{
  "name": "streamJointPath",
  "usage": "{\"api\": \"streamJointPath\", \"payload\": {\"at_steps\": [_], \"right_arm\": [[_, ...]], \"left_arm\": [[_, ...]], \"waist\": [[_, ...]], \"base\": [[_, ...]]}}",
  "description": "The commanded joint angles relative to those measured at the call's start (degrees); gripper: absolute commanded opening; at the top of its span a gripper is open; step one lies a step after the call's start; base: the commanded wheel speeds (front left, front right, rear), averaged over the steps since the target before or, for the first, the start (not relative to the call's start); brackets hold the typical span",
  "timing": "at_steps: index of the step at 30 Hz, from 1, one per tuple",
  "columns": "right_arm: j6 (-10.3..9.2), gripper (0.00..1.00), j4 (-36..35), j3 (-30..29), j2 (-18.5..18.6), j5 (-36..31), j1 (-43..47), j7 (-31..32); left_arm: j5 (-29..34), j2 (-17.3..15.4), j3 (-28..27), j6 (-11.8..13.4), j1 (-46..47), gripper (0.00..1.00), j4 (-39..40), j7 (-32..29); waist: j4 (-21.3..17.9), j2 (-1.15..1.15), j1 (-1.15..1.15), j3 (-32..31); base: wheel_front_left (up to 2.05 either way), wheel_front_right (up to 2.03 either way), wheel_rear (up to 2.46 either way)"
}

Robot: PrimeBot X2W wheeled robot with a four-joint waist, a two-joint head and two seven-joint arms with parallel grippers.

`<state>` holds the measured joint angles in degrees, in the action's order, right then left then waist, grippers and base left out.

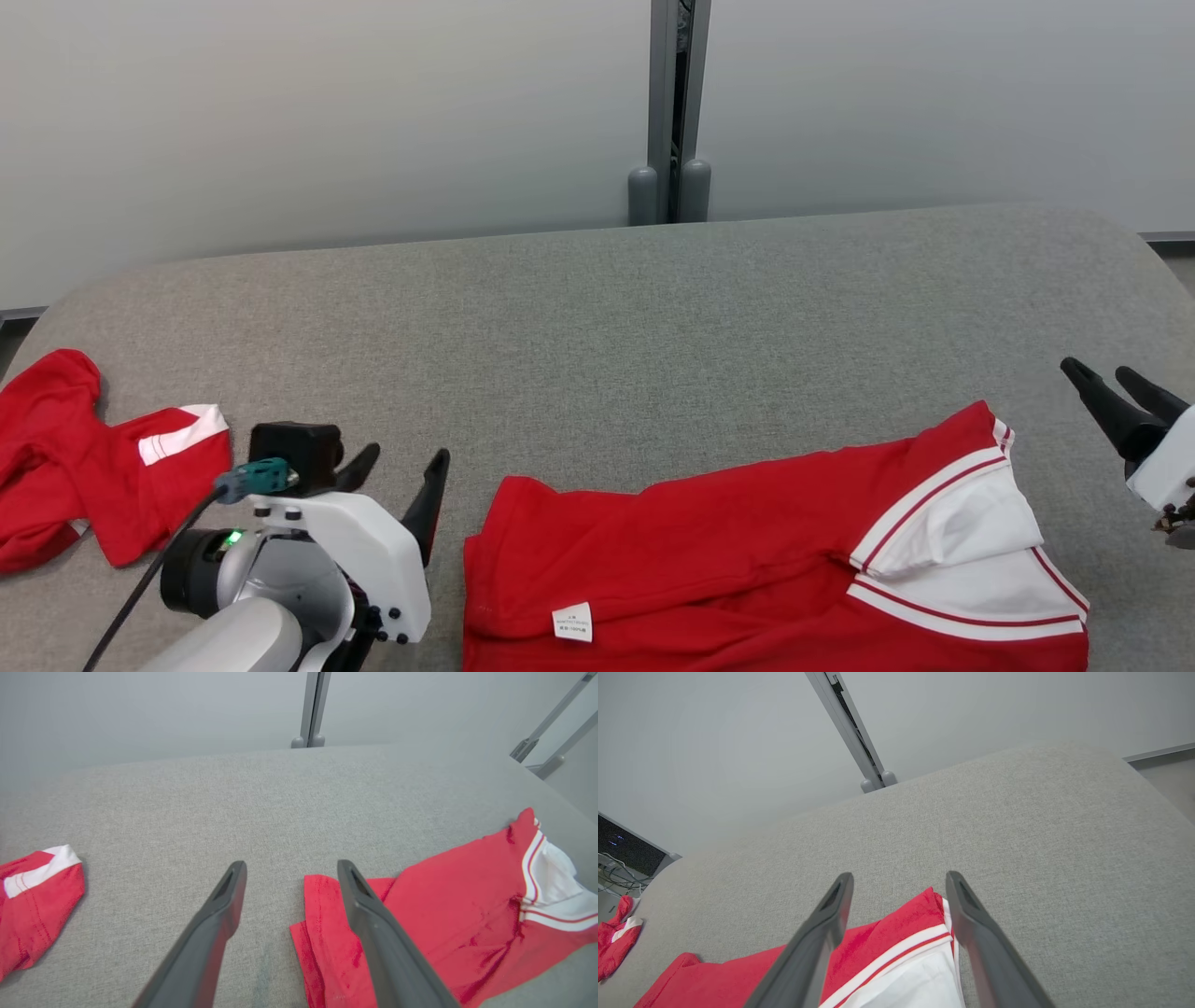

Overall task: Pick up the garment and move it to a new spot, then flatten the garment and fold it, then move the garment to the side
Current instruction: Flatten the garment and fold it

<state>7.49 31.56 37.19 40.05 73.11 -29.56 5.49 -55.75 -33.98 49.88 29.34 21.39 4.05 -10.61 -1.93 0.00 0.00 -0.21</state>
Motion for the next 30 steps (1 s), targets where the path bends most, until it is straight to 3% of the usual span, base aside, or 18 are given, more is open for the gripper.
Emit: {"api": "streamJointPath", "payload": {"at_steps": [1,5,10,15,24,30], "right_arm": [[0.01,1.00,-0.99,-1.18,0.19,-0.85,1.72,-2.67],[0.01,1.00,-1.27,-5.00,0.88,-5.17,4.64,-10.14],[0.01,1.00,-1.11,-11.04,-2.17,-11.13,8.07,-16.63],[0.01,1.00,-4.38,-17.82,-6.18,-16.23,13.48,-19.10],[0.01,1.00,-8.22,-27.85,-13.39,-25.65,23.40,-19.91],[0.01,1.00,-10.98,-32.80,-17.58,-32.30,27.32,-16.53]], "left_arm": [[0.47,0.06,-1.36,0.49,-1.16,1.00,0.05,2.60],[0.04,1.54,-5.43,0.75,-3.59,1.00,-0.33,10.59],[1.79,1.50,-7.70,1.47,-5.81,1.00,-1.59,17.36],[2.82,2.13,-10.79,0.11,-8.20,1.00,-2.42,23.86],[7.91,6.75,-16.32,-3.00,-12.66,1.00,-2.97,25.84],[13.99,10.44,-21.01,-6.20,-16.13,1.00,-3.23,25.84]], "waist": [[0.10,0.00,0.00,-0.19],[0.41,0.00,0.00,-0.43],[0.44,0.00,0.00,-0.66],[0.95,0.00,0.00,-0.41],[2.37,0.00,0.00,0.21],[2.54,0.00,0.00,0.52]], "base": [[0.00,0.00,0.00],[0.00,0.00,0.00],[0.00,0.00,0.00],[0.00,0.00,0.00],[0.00,0.00,0.00],[0.00,0.00,0.00]]}}
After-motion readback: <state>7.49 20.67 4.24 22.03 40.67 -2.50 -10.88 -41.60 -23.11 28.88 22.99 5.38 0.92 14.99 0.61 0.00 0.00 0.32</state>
